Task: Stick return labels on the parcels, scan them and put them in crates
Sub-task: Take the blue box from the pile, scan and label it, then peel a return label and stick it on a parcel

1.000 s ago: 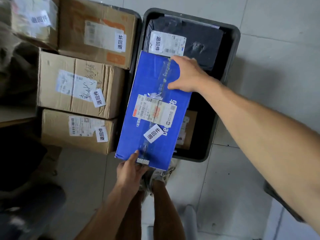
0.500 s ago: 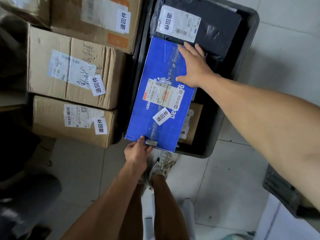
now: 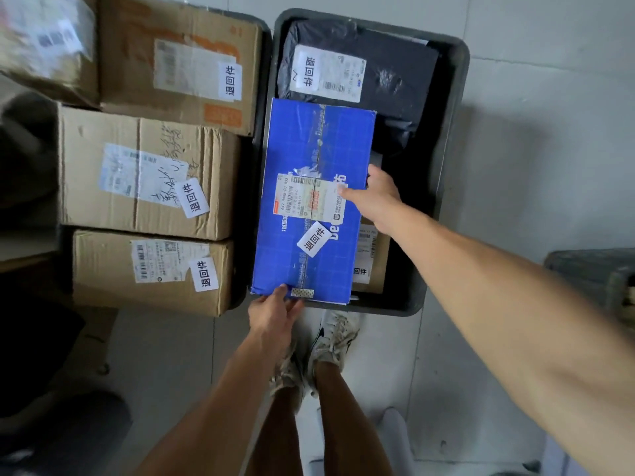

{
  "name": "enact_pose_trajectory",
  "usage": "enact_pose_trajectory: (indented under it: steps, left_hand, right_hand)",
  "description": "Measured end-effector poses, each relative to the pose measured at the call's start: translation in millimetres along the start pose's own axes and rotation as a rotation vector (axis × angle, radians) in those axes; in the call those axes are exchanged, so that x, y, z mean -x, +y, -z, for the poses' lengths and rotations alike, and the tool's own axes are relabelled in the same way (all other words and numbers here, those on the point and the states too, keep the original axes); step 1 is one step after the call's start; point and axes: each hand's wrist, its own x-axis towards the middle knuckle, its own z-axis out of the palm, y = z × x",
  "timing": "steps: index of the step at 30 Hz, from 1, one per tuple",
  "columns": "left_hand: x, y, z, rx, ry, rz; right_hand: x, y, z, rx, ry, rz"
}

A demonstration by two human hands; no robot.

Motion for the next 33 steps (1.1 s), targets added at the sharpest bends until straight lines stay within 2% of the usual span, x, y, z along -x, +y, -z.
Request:
enact_pose_trajectory:
  steps: [2,5,7,9,11,13,15,18,20,22,24,29,33]
  left_hand:
    - [7.5,1.1,6.7,-0.042,-0.032,0.005]
    - [40.1,10.5,26.2,-0.052,-0.072,-0.067]
    - [83.2,27.6,40.8,-0.081,-0.13,-0.153]
    - [138.7,50.4,52.9,-0.158,-0.205,-0.22]
    - [205.0,74.1,65.9,-0.287,-0.257,-0.29]
    - [275.6,99.8,83.4,-0.518,-0.307,-0.384]
    - [344.9,127.2,104.5,-0.769,-0.331,-0.531]
    - [436.1,161.3,136.4,-0.972,-0.293,-0.777]
    - [482.2,177.7,163.8,-1.04,-0.182,-0.953]
    - [515.1,190.3,199.1,-1.148,0.001,-1.124]
    - [539.0,194.8,244.3,-1.25,0.203,-1.219]
    - [589.0,175.6,399.4,-1.37,0.747,-1.164]
    - [614.6,125.0,546.2,-1.261,1.054,-0.994]
  right_hand:
    - [10.0,2.1,0.6,0.01,-0.044,-0.024]
    - [51.4,-11.3,10.8,-0.02,-0.017,-0.042]
    - [107.3,-29.1,27.6,-0.141,-0.044,-0.049]
    - [176.3,-48.3,46.5,-0.154,-0.091,-0.046]
    - [249.0,-70.1,67.5,-0.082,-0.083,-0.046]
    - [319.7,-95.3,91.2,0.022,-0.067,-0.022]
    - [381.3,-123.8,113.7,0.187,-0.074,0.031]
    - [449.4,-174.0,134.9,0.469,-0.134,0.15]
    - [474.2,-211.0,132.5,0.666,-0.142,0.271]
    - [492.6,-250.9,117.0,0.837,-0.129,0.386]
    - [515.8,-285.0,90.3,0.988,-0.121,0.509]
    - [636.7,-350.2,-21.6,1.391,-0.101,0.955]
    - [761.0,-355.4,-140.5,1.532,-0.127,1.401]
